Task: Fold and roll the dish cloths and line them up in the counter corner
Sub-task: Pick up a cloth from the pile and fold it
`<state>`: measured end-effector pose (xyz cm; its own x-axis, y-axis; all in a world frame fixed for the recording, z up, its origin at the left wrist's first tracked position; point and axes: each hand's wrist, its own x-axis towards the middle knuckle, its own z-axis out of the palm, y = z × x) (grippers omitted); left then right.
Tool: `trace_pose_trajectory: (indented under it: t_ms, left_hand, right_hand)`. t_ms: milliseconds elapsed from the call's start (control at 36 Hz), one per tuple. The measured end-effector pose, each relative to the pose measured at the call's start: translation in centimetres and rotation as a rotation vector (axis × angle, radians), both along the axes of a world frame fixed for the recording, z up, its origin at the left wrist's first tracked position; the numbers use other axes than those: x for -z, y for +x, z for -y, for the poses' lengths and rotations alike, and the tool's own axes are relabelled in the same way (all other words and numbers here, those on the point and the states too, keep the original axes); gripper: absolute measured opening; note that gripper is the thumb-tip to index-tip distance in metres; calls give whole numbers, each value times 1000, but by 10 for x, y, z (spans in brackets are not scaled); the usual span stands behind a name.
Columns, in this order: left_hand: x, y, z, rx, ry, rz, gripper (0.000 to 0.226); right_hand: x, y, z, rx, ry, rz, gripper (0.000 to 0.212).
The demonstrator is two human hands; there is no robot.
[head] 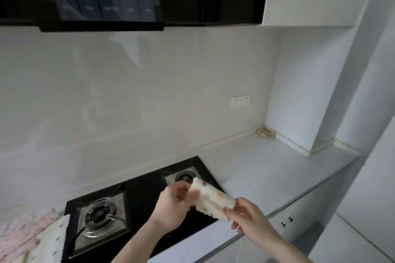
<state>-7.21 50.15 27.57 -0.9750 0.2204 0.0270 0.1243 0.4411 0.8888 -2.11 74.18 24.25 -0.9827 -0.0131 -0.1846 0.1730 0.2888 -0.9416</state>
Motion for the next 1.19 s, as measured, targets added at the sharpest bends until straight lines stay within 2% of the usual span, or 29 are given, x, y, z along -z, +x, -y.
trace_pose_trajectory:
  t_ms: [278,417,556,750,1000,1194]
  left_hand:
    - [2,-33,-109,1,-82,79,19]
    - [10,-70,-144,-13,-171,115,31]
    - [22,-119,-187,-34,-152,145,44]
    - [34,-197,-271,122,-236,160,20]
    - [46,-278,-335,187,-281,121,28]
    - [64,-322,-348,87,-295,153,28]
  right_hand:
    - [3,-29,-105,50,33,41,16]
    - [16,-63,-137,87,58,61,14]
    - [27,-106,-170,166,64,79,13]
    - [46,-152,-237,323,72,165,14]
    - [52,-227,-308,420,97,202,15]
    - [74,-277,-312,407,-16,297,14]
